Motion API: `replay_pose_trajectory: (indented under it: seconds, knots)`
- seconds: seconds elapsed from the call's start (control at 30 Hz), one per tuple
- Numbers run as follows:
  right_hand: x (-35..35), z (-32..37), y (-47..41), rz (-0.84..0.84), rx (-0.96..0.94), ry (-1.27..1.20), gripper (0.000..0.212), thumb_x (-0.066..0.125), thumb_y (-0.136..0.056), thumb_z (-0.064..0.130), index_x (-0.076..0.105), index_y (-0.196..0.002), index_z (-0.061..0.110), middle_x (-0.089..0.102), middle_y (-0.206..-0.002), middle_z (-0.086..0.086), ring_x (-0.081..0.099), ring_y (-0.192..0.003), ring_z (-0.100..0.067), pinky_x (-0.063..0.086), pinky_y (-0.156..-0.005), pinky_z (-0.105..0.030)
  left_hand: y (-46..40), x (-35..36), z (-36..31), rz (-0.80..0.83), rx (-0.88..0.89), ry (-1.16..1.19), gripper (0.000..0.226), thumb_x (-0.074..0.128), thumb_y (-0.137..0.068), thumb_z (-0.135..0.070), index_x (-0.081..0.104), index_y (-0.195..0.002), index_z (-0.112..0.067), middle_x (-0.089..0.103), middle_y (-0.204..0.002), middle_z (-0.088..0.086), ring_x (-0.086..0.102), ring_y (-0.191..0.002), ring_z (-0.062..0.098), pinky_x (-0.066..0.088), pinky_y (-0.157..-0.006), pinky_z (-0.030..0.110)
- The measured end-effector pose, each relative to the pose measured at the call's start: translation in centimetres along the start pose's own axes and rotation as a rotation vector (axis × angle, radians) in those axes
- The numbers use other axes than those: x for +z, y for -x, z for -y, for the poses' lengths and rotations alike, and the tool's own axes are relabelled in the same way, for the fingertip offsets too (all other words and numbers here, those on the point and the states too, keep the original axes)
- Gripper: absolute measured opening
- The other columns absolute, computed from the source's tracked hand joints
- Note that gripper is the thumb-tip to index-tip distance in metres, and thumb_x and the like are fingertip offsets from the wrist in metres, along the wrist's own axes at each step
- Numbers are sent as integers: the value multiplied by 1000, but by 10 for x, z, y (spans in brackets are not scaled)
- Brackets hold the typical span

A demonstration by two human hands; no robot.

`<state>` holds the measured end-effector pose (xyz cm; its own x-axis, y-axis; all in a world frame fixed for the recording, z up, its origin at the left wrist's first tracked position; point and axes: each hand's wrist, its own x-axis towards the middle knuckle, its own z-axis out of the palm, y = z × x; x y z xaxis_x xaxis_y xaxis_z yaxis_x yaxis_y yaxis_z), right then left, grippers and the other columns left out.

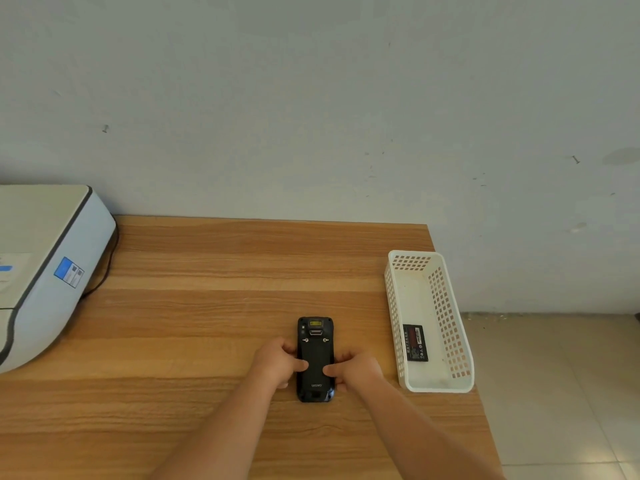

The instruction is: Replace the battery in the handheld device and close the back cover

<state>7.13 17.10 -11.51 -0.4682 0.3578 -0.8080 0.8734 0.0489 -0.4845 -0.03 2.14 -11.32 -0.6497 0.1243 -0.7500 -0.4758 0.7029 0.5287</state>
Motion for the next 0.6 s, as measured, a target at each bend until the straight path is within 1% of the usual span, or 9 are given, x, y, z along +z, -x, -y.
replay_pose_trajectory:
  seconds: [0.07, 0.17, 0.23, 0.33, 0.43, 0.47, 0.53, 0.6]
  knots:
    - [1, -1, 2, -21, -21, 38, 28, 82, -75, 15, 59, -92, 16, 71, -88, -4, 71, -82, -19, 61, -78, -37, 0, 2, 2, -21, 14, -13, 30, 79, -80, -17, 58, -102, -21, 66, -102, 2, 65, -93, 21, 57, -70, 34]
    - [3, 0, 2, -26, -41, 71, 25, 79, -78, 17, 59, -93, 17, 72, -87, -3, 71, -79, -17, 61, -78, -37, 1, 6, 4, -65, 51, -52, 26, 80, -78, -20, 59, -94, -23, 68, -93, 0, 67, -86, 20, 58, -83, 41]
    - [3, 2, 5, -32, -51, 91, 23, 78, -79, 19, 59, -91, 17, 72, -87, -3, 71, -79, -18, 61, -78, -38, 5, 6, 6, -76, 71, -61, 25, 79, -80, -21, 60, -96, -22, 67, -91, -1, 66, -86, 18, 57, -85, 41]
    - [2, -1, 11, -39, -87, 133, 25, 78, -79, 26, 58, -92, 19, 70, -90, -2, 70, -83, -17, 60, -80, -37, 12, 8, 10, -104, 116, -51, 27, 74, -85, -26, 62, -107, -17, 63, -90, -7, 63, -88, 14, 53, -83, 31]
    - [2, -6, 21, -36, -109, 144, 31, 77, -79, 35, 59, -98, 17, 70, -93, 0, 69, -85, -17, 59, -81, -35, 24, 9, 16, -113, 138, -97, 28, 67, -89, -36, 60, -109, -17, 62, -94, -5, 60, -90, 14, 49, -80, 27]
    - [1, -5, 28, -38, -114, 147, 33, 75, -81, 38, 59, -101, 17, 70, -94, 1, 68, -85, -15, 58, -79, -33, 29, 8, 15, -110, 142, -107, 27, 65, -90, -38, 60, -108, -18, 61, -94, -5, 60, -89, 13, 48, -79, 27]
    - [-5, 2, 42, -38, -159, 182, 37, 69, -85, 44, 59, -110, 18, 66, -99, 4, 62, -85, -10, 52, -69, -24, 39, 4, 10, -118, 175, -126, 21, 63, -92, -40, 57, -98, -20, 60, -90, -6, 58, -84, 11, 49, -77, 26]
    - [-16, 17, 61, -55, -220, 200, 44, 64, -88, 45, 58, -123, 19, 64, -113, 3, 55, -88, -8, 42, -63, -19, 49, -4, -4, -119, 219, -150, 22, 60, -92, -43, 57, -90, -22, 61, -88, -6, 57, -80, 8, 47, -73, 25]
